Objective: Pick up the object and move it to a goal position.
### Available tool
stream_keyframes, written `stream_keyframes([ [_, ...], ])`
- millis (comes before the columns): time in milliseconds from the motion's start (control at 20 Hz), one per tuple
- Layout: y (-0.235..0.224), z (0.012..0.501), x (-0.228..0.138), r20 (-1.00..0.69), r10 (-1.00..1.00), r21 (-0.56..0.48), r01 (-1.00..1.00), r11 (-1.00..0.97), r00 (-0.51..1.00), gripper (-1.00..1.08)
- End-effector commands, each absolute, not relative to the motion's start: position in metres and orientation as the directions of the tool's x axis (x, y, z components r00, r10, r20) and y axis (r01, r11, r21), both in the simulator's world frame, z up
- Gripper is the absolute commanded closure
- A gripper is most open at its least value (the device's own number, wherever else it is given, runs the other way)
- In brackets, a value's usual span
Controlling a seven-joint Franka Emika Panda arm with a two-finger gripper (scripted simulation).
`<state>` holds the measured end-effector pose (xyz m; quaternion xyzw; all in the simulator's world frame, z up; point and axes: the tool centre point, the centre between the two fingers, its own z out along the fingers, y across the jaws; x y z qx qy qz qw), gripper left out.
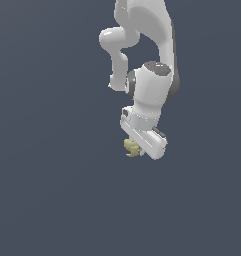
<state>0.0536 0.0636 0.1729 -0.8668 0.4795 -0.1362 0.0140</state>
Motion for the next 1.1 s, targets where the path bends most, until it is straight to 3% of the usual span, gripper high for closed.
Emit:
stream_keyframes([
  [0,0.075,0.186,0.058,0.242,-0.845,-0.173,-0.836,-0.52,0.476,1.08],
  [1050,0.176,0.306,0.1,0.395,-0.894,-0.336,-0.873,-0.354,0.211,1.08],
])
